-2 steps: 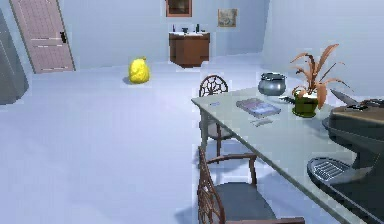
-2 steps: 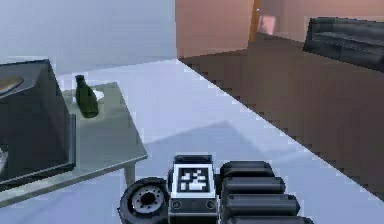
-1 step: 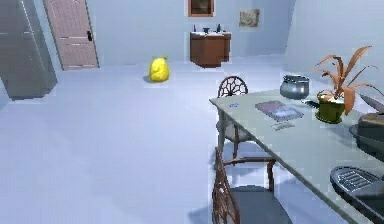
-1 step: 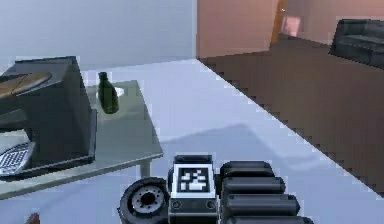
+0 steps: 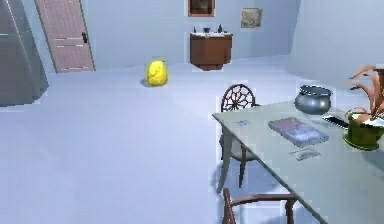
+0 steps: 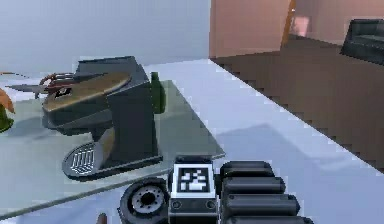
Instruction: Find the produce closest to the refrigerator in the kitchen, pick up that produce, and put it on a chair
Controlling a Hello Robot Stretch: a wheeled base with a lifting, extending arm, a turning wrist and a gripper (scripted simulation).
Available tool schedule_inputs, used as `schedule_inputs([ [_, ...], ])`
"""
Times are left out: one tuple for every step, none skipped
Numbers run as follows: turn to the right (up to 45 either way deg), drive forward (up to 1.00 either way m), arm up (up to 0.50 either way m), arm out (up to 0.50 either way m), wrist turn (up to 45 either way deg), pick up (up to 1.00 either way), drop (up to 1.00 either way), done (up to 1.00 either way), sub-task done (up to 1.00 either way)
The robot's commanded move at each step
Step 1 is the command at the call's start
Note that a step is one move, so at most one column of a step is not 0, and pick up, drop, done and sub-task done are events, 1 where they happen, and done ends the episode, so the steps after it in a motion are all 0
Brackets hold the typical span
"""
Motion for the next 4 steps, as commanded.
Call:
schedule_inputs([
  [-45.0,0.0,0.0,0.0,0.0,0.0,0.0,0.0,0.0],
  [-21.0,0.0,0.0,0.0,0.0,0.0,0.0,0.0,0.0],
  [0.0,0.0,0.0,0.34,0.0,0.0,0.0,0.0,0.0],
  [0.0,0.0,0.0,0.0,45.0,0.0,0.0,0.0,0.0],
])
